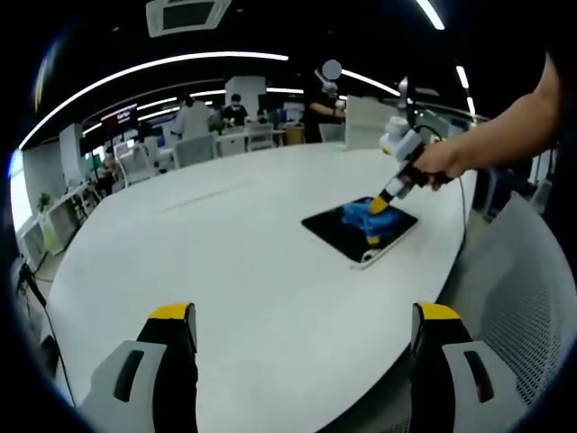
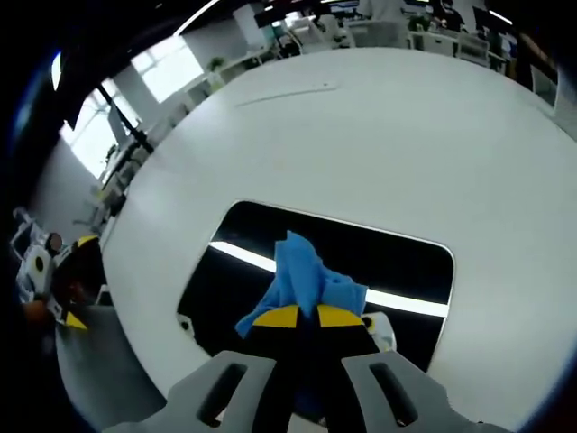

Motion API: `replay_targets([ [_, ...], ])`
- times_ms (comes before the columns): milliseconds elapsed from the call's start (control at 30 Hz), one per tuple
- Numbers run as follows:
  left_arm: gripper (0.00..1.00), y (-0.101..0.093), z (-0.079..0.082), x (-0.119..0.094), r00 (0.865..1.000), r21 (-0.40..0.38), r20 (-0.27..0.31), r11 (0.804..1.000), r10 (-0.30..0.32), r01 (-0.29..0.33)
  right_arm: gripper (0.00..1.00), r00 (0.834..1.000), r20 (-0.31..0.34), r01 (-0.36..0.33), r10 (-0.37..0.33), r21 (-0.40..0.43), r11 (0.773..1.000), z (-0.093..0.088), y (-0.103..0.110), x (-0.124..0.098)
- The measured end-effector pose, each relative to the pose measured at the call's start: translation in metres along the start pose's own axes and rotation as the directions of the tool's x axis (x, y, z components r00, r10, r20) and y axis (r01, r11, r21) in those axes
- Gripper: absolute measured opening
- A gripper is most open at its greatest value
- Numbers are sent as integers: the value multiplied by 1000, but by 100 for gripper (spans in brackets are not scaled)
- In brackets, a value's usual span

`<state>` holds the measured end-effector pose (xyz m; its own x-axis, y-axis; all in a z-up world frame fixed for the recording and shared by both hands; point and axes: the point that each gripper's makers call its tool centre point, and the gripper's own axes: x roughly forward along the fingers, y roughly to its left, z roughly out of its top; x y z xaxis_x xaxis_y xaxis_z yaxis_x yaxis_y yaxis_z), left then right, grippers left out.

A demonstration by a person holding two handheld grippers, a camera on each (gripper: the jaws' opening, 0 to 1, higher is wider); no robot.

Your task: Wipe the mirror surface with the cleaning cloth until all visible marks leave the cleaned area.

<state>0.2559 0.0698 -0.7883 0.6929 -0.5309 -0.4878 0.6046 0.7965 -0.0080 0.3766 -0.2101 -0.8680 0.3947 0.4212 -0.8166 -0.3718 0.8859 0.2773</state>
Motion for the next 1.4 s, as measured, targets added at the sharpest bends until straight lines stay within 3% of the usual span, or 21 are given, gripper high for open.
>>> replay_targets([
  [100, 99, 3, 4, -1, 1000, 17, 20, 1000, 18, -18, 0, 1000, 4, 0, 0, 8, 1000, -1, -4, -2],
  [900, 99, -3, 2, 0, 1000, 1, 8, 1000, -10, 10, 0, 999, -14, 52, -52, 28, 998, -14, -50, -25],
  [1400, 99, 0, 3, 0, 1000, -4, 18, 1000, 0, 0, 0, 996, -24, 82, -81, 44, 996, -18, -66, -33],
])
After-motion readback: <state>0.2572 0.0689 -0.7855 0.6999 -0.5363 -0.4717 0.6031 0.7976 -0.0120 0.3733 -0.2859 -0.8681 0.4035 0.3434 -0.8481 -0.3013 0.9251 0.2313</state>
